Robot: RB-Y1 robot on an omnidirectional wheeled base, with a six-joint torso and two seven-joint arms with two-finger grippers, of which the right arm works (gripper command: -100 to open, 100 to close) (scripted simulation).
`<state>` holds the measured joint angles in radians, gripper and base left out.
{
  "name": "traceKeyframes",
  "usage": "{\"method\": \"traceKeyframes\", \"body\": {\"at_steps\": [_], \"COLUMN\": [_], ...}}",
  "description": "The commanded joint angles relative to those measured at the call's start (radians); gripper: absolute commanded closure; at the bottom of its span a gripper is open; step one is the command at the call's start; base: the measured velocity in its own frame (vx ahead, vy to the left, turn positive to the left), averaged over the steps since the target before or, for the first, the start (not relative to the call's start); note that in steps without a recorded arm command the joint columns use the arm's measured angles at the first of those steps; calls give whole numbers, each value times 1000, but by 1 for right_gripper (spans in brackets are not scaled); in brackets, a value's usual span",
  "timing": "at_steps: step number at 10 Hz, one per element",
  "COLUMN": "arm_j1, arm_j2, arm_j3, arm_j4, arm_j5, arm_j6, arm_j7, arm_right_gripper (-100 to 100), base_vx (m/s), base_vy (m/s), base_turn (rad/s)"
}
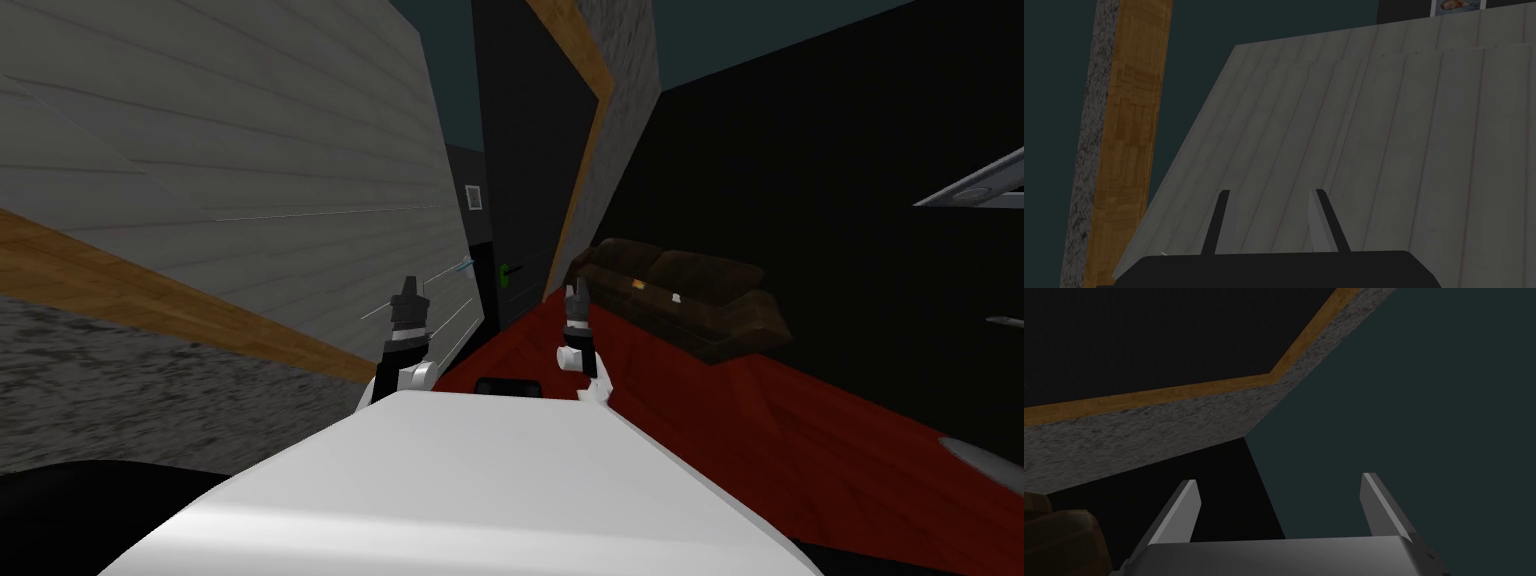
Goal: Push the door open
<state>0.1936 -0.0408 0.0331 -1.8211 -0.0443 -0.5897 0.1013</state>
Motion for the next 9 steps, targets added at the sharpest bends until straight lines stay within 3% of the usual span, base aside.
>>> {"method": "traceKeyframes", "body": {"at_steps": [1, 2, 3, 5, 6, 7, 8, 9], "arm_j1": [-31, -57, -57, -112, -112, -139, -139, -167], "arm_j2": [-1, -2, -2, -3, -3, -3, -3, -2], "arm_j3": [16, 24, 24, 42, 42, 51, 51, 60], "arm_j4": [50, 84, 104, 179, 194, 231, 239, 271], "arm_j5": [-4, -8, -8, -15, -15, -18, -18, -22], "arm_j6": [7, 11, 11, 20, 20, 24, 24, 29], "arm_j7": [-5, -9, -9, -17, -17, -21, -21, -25], "arm_right_gripper": [-100, -100, -100, -100, -100, -100, -100, -100], "base_vx": [62, 80, 59, 48, 51, 43, 39, 39], "base_vy": [-85, -95, -77, -80, -64, -55, -49, -69], "base_turn": [155, 169, 24, 115, 54, 68, 54, 86]}}
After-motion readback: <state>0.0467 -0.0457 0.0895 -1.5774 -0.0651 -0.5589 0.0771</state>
